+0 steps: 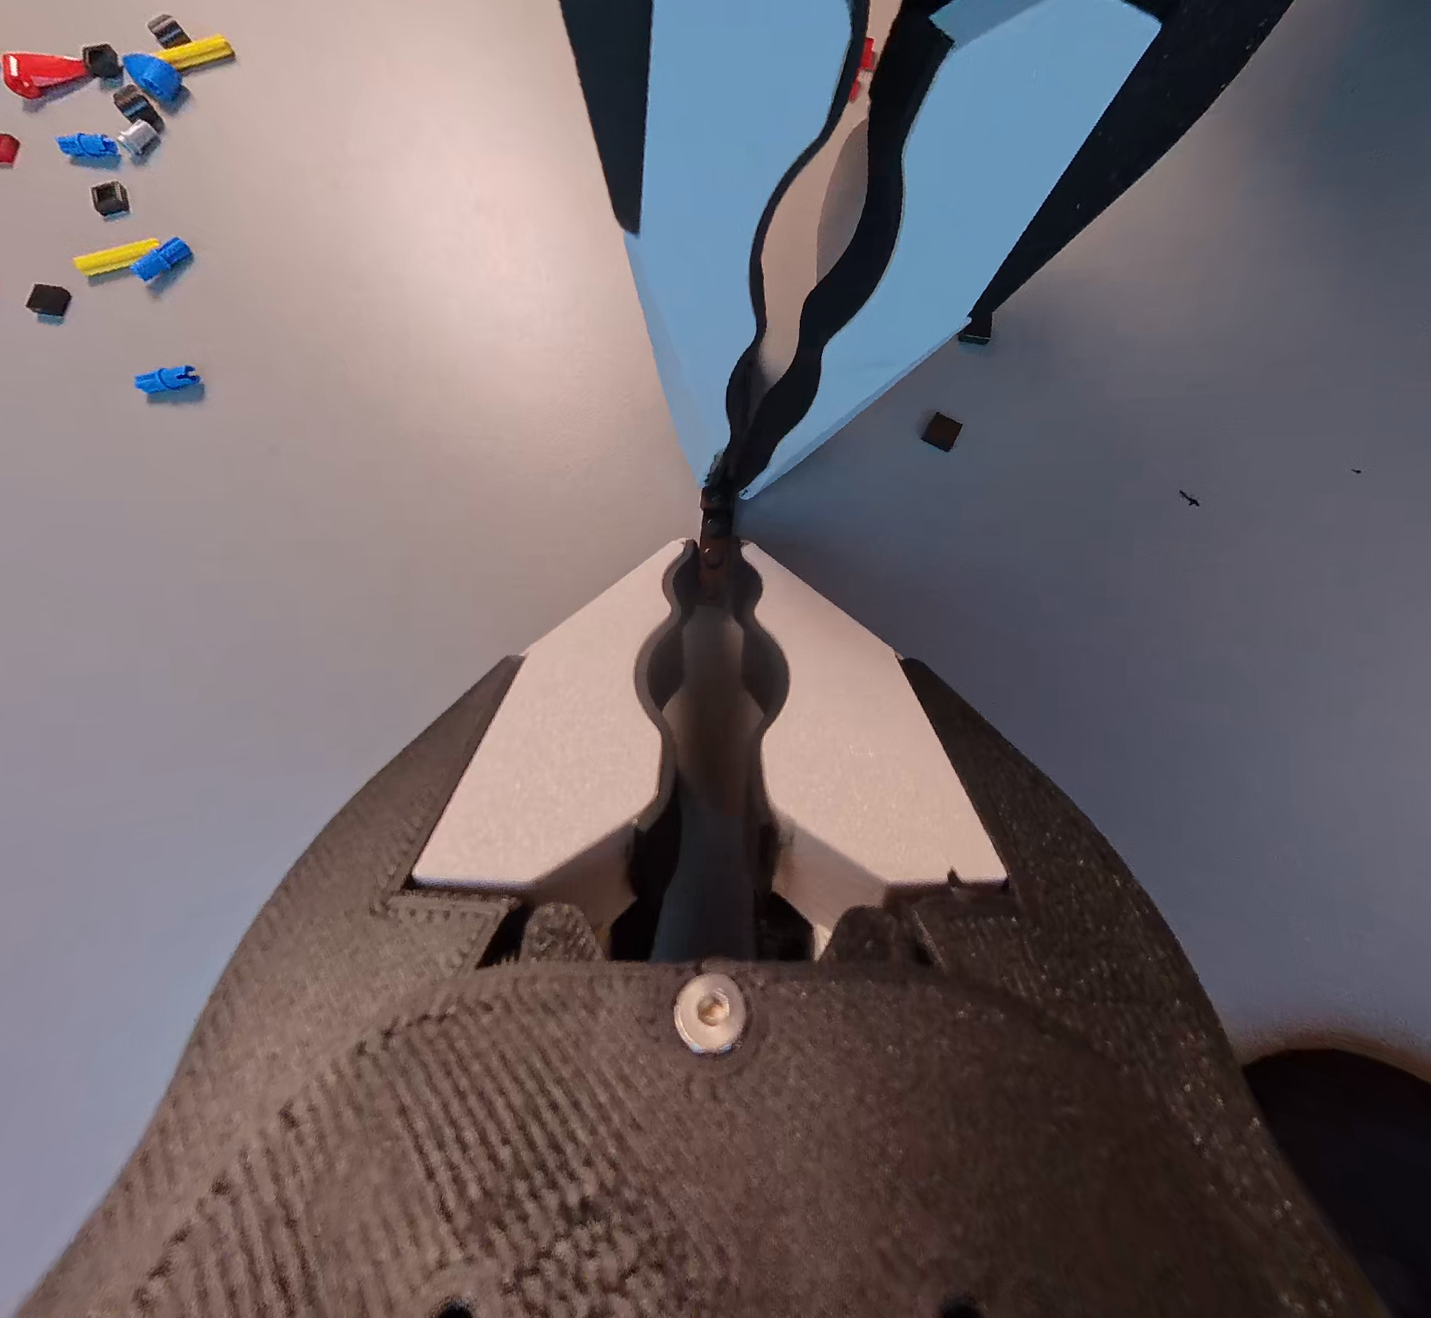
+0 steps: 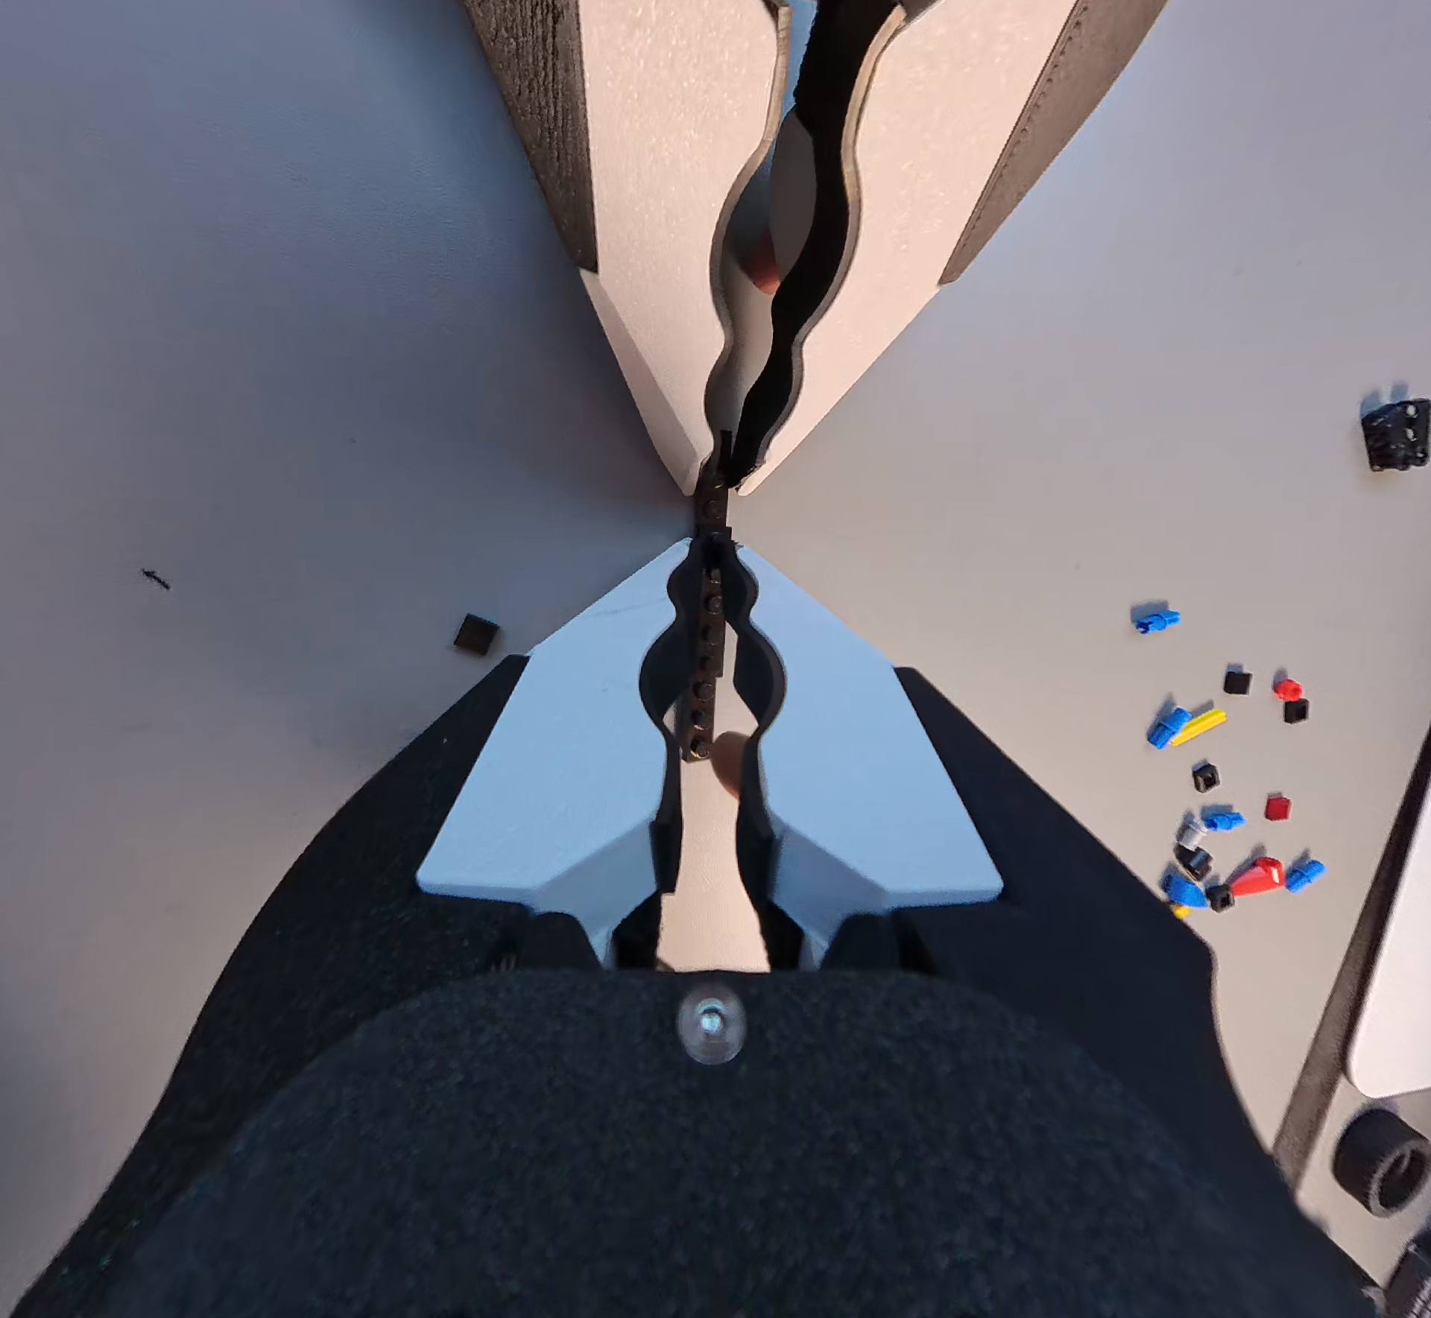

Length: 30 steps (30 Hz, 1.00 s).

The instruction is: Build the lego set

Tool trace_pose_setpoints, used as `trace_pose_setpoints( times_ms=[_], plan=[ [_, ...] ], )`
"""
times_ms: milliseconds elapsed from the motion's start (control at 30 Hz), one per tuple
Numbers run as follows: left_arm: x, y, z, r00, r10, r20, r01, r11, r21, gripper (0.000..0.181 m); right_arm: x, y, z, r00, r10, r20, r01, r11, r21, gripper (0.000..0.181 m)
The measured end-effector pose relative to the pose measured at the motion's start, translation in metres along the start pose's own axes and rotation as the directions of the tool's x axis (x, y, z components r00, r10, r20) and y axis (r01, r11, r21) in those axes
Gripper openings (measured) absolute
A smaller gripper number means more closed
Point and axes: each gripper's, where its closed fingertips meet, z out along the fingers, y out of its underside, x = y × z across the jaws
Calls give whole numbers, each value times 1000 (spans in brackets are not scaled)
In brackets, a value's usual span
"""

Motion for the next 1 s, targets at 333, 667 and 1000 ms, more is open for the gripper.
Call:
trace_pose_setpoints(
  times_ms=[333, 667, 1000],
  plan=[
    [0, 0, 0, 1000, -8, 7, 8, 1000, 1, 6, 1, -5, -15, 998, 63, -12, -60, 983, 176, 14],
    [1, -5, 0, 995, -89, -40, 90, 996, 27, 6, 0, 5, -1, 1000, 19, 2, -20, 989, 145, 15],
    [-2, -10, -1, 957, -263, -124, 270, 962, 42, 5, 3, 3, 1, 991, -47, -126, 64, 989, 134, 5]
  ],
)
